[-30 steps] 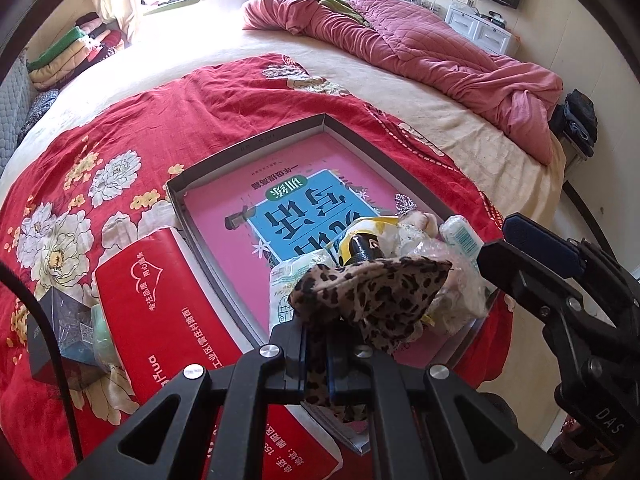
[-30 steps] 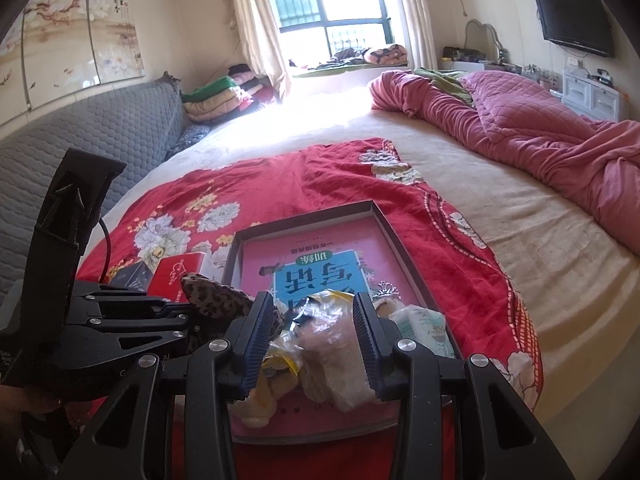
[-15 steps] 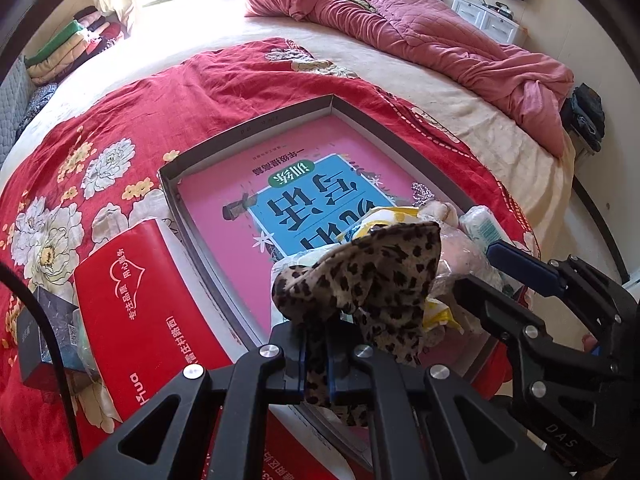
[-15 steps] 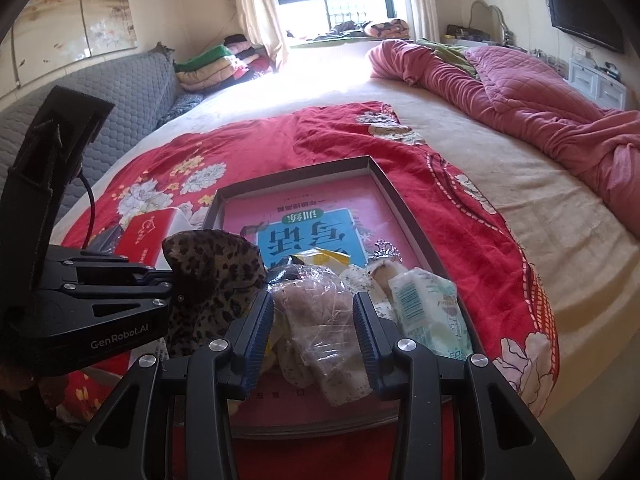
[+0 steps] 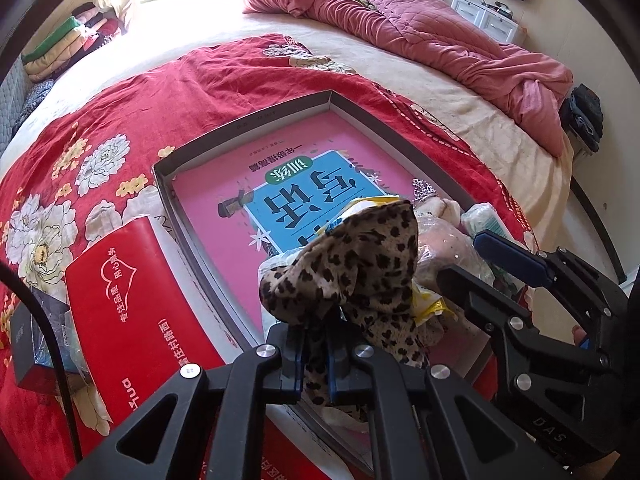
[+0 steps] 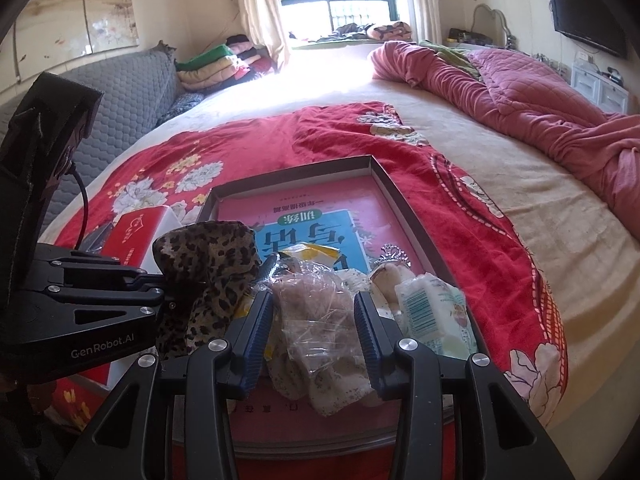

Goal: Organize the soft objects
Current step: 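Carry the leopard cloth in the left tool while the right tool carries the plastic bag over the pink tray, then open the left tool dropping the leopard cloth while the right tool releases the plastic bag into the tray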

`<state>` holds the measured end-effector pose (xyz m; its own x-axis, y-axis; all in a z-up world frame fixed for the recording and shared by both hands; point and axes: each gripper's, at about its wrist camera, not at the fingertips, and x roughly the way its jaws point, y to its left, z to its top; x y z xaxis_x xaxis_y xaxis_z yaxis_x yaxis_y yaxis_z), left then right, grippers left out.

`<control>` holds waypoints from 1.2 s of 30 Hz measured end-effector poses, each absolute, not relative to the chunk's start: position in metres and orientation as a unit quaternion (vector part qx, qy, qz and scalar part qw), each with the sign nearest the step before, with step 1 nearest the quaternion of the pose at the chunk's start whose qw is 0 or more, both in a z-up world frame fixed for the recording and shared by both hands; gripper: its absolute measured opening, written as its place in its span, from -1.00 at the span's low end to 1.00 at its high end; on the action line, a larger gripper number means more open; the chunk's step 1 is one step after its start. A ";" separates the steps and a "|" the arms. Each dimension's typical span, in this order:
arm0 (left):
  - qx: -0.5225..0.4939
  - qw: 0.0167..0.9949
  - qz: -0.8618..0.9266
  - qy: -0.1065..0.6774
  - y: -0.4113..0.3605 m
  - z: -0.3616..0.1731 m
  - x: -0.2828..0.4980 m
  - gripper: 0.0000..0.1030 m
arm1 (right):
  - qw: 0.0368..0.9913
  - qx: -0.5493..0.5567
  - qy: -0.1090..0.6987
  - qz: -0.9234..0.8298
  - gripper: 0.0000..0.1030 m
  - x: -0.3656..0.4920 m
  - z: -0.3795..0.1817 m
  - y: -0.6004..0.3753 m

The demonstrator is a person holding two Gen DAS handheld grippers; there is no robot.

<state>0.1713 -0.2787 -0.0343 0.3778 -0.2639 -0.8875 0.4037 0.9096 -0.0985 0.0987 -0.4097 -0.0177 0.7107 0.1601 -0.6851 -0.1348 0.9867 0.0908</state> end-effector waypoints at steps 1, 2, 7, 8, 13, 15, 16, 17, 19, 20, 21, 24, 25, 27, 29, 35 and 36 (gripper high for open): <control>0.067 0.827 -0.201 0.520 -0.278 -0.034 0.171 -0.85 | 0.925 0.015 0.372 0.080 -0.13 0.098 -0.017 -0.409; 0.066 0.827 -0.200 0.520 -0.278 -0.034 0.171 -0.85 | 0.924 0.013 0.372 0.080 -0.13 0.098 -0.018 -0.409; 0.059 0.827 -0.202 0.521 -0.275 -0.033 0.170 -0.82 | 0.924 0.015 0.373 0.079 -0.10 0.098 -0.016 -0.408; 0.057 0.827 -0.203 0.521 -0.275 -0.032 0.170 -0.81 | 0.924 0.017 0.373 0.080 -0.08 0.098 -0.015 -0.409; 0.051 0.825 -0.205 0.524 -0.272 -0.031 0.170 -0.72 | 0.926 0.023 0.369 0.080 0.03 0.096 -0.012 -0.409; 0.047 0.824 -0.206 0.525 -0.271 -0.031 0.169 -0.70 | 0.926 0.024 0.367 0.081 0.08 0.094 -0.011 -0.408; 0.047 0.824 -0.207 0.525 -0.271 -0.030 0.169 -0.69 | 0.927 0.023 0.366 0.080 0.12 0.094 -0.010 -0.408; 0.047 0.824 -0.207 0.525 -0.271 -0.029 0.168 -0.67 | 0.928 0.022 0.364 0.077 0.15 0.093 -0.009 -0.408; 0.047 0.824 -0.208 0.525 -0.270 -0.029 0.168 -0.62 | 0.929 0.020 0.362 0.077 0.19 0.091 -0.007 -0.407; 0.046 0.824 -0.208 0.525 -0.270 -0.029 0.167 -0.61 | 0.929 0.018 0.361 0.073 0.20 0.090 -0.007 -0.407; 0.046 0.824 -0.208 0.525 -0.270 -0.028 0.167 -0.58 | 0.930 0.016 0.361 0.071 0.22 0.090 -0.006 -0.407; 0.048 0.825 -0.207 0.523 -0.270 -0.027 0.165 -0.44 | 0.931 0.010 0.358 0.065 0.30 0.088 -0.004 -0.407; 0.048 0.826 -0.206 0.523 -0.270 -0.026 0.165 -0.41 | 0.932 0.008 0.357 0.062 0.32 0.087 -0.003 -0.407; 0.045 0.828 -0.204 0.521 -0.269 -0.025 0.165 -0.35 | 0.933 0.007 0.354 0.057 0.33 0.087 -0.002 -0.409; 0.043 0.829 -0.203 0.519 -0.268 -0.023 0.165 -0.33 | 0.935 0.007 0.351 0.050 0.36 0.086 0.000 -0.410; 0.043 0.834 -0.201 0.512 -0.266 -0.017 0.165 -0.16 | 0.940 0.011 0.339 0.042 0.40 0.083 0.006 -0.414; 0.045 0.834 -0.200 0.512 -0.266 -0.016 0.165 -0.12 | 0.940 0.008 0.339 0.041 0.41 0.083 0.007 -0.413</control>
